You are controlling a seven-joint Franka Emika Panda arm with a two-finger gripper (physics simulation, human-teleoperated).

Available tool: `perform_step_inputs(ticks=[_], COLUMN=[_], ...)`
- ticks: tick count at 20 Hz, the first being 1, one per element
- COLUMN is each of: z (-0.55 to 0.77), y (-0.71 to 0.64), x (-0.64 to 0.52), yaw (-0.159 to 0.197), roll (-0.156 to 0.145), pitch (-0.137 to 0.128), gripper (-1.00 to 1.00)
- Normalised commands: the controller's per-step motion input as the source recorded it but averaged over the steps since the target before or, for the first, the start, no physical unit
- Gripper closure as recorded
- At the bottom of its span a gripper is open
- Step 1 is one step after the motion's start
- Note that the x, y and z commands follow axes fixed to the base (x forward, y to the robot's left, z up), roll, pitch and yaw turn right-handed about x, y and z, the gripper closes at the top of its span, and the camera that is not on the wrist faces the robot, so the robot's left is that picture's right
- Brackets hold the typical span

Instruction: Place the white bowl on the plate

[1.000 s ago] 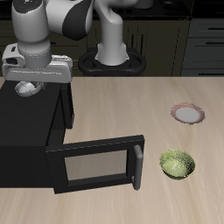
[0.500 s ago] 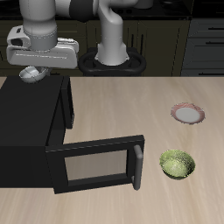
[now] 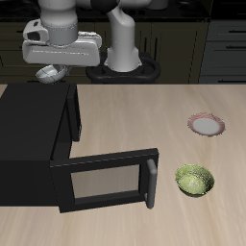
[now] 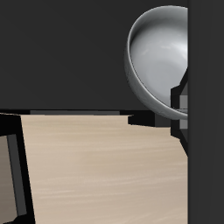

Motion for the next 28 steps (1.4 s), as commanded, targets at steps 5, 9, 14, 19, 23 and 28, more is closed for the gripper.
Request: perform_step_inputs(ticks=[5, 9, 14, 19, 23, 28], z=[0.14, 0.13, 0.02, 0.05, -0.01, -0.01], y=[0.45, 0.80, 0.44, 0.49, 0.41, 0.40], x=[-0.09, -0.04, 0.01, 0.13, 0.21, 0.09], yaw=[0.075, -0.002, -0.013, 0.025, -0.021, -0.013], roll=[-0.030, 0.078, 0.049, 0.023, 0.007, -0.003], pitch=[-0.056, -0.008, 0.010, -0.008, 0.012, -0.001], gripper=[1.00, 1.00, 1.00, 1.00, 1.00, 1.00])
